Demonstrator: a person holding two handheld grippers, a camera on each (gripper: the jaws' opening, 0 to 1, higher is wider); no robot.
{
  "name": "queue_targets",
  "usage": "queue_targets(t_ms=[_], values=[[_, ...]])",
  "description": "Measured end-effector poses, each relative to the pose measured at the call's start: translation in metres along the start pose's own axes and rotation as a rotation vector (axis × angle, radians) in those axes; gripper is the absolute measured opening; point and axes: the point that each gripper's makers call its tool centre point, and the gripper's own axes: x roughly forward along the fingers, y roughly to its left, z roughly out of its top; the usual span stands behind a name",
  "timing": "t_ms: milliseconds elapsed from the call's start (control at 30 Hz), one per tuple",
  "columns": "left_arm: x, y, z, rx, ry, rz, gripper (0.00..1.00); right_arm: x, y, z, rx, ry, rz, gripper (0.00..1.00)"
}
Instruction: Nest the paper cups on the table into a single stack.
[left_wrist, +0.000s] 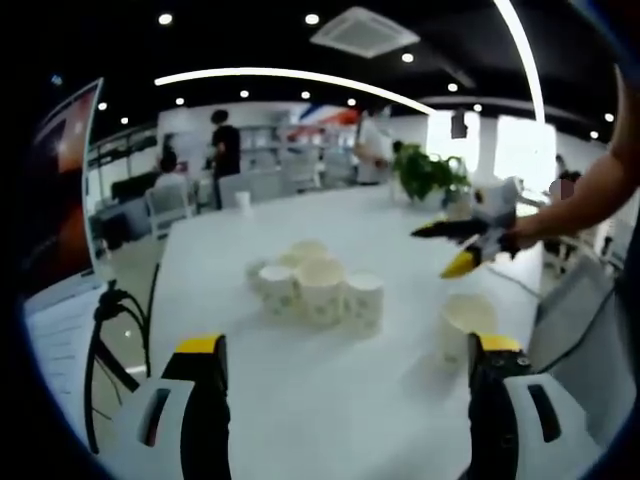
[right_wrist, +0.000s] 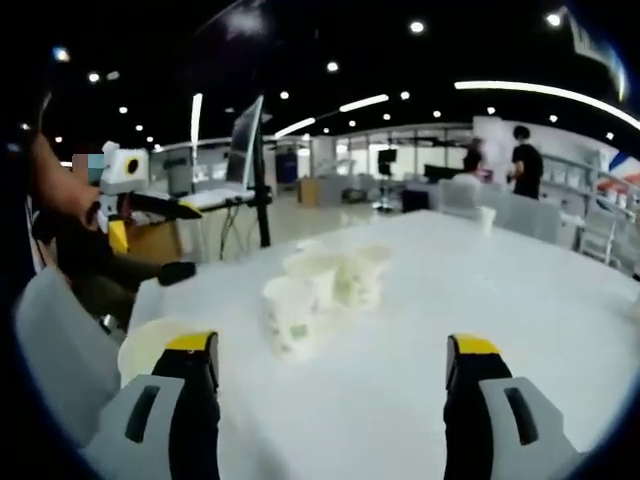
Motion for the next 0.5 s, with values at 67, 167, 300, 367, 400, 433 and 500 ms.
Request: queue_targets(t_ms=[67, 167, 300, 367, 400, 433, 500], values=[[0.000, 0.001, 0.001, -0.003, -0.002, 0.002, 0.98, 0.005, 0.001, -0.001, -0.001, 0.004, 0.007, 0.92], [0.001, 0.003, 0.000, -0.007, -0.004, 0.004, 0.98, 0.011, 0.002, -0.002, -0.003, 0.005, 0.017, 0.92], [0.002, 0.004, -0.001, -0.009, -0.003, 0.003, 0.98, 0.016, 0.003, -0.001, -0.006, 0.005, 0.026, 0.91], [0.003, 0.003, 0.001, -0.010, -0.003, 0.002, 0.98, 0.020, 0.002, -0.002, -0.006, 0.005, 0.031, 0.90], [0.003, 0.003, 0.001, -0.009, -0.003, 0.001, 0.98, 0.021, 0.002, -0.002, -0.006, 0.007, 0.032, 0.90], [0.004, 0.004, 0.000, -0.010, -0.002, 0.001, 0.98, 0.022, 0.003, -0.002, -0.004, 0.007, 0.035, 0.89], [0.005, 0.004, -0.001, -0.005, 0.002, -0.001, 0.98, 0.024, 0.004, 0.000, 0.002, 0.000, 0.042, 0.89]])
